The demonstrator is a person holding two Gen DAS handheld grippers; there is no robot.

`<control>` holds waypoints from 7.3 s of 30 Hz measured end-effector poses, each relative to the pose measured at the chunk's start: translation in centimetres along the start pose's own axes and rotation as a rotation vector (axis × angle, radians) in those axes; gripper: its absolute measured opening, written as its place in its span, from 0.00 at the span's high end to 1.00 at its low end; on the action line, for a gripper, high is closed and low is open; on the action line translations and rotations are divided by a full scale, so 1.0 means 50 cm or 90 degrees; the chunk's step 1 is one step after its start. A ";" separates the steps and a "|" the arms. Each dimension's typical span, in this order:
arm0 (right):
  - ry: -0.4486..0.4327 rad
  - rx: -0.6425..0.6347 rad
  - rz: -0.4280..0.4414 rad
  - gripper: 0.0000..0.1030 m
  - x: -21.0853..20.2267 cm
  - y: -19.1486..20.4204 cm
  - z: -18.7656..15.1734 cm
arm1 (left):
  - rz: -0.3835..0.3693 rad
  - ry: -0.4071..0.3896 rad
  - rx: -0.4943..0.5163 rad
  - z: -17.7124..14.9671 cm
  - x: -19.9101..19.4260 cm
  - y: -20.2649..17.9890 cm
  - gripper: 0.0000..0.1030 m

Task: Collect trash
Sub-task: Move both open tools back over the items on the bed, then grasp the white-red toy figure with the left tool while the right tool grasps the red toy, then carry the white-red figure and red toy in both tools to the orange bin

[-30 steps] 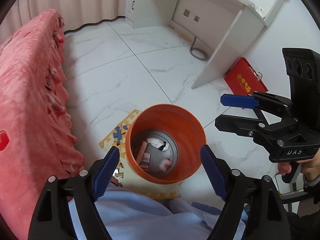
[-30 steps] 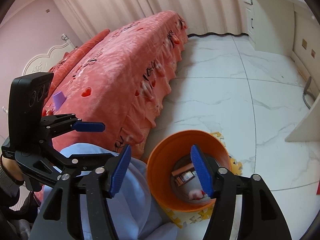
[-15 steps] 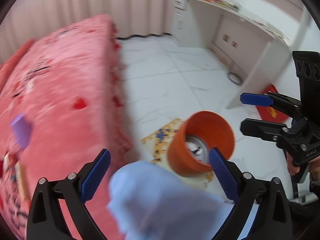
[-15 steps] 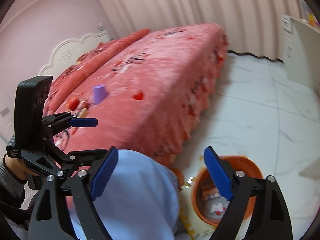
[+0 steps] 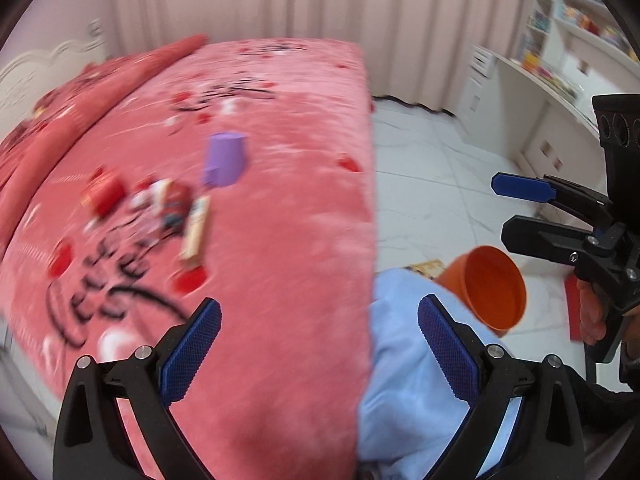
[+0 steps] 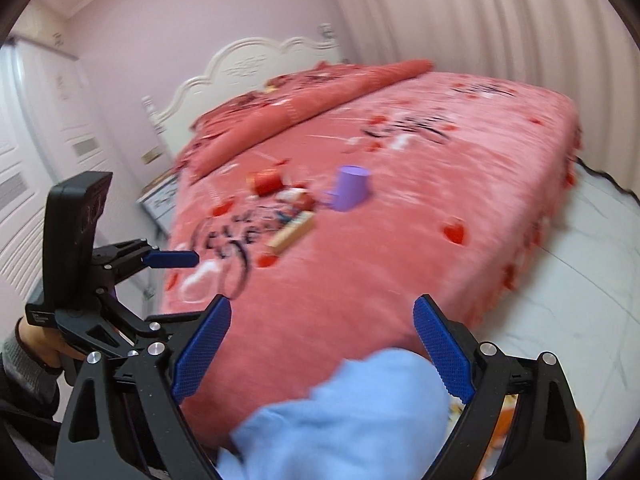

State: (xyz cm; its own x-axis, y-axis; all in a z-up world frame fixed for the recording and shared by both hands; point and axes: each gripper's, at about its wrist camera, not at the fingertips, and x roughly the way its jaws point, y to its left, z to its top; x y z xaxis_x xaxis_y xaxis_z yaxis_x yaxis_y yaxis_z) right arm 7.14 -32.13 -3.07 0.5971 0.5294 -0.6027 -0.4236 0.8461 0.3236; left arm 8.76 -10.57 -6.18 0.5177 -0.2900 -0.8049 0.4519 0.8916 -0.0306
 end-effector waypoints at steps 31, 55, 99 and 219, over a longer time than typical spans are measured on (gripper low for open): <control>0.098 -0.207 0.170 0.12 0.206 0.391 0.084 | 0.135 -0.036 -0.200 -0.195 -0.191 0.238 0.06; 0.101 -0.136 0.116 0.12 0.312 0.296 0.129 | 0.067 0.017 -0.204 -0.140 -0.060 0.326 0.06; 0.160 0.062 0.108 0.43 0.628 0.007 0.236 | -0.130 0.100 0.116 0.233 0.372 0.468 0.09; -0.095 0.368 -0.274 0.60 -0.373 -0.391 -0.362 | -0.389 0.098 0.380 0.111 0.270 -0.517 0.75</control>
State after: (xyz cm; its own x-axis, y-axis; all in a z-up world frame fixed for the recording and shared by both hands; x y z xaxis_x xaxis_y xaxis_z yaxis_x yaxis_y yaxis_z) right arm -8.01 -59.67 -11.37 0.7337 0.1110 -0.6703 0.2710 0.8569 0.4385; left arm 8.11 -39.46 -12.99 -0.0246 -0.5701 -0.8212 0.9469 0.2502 -0.2020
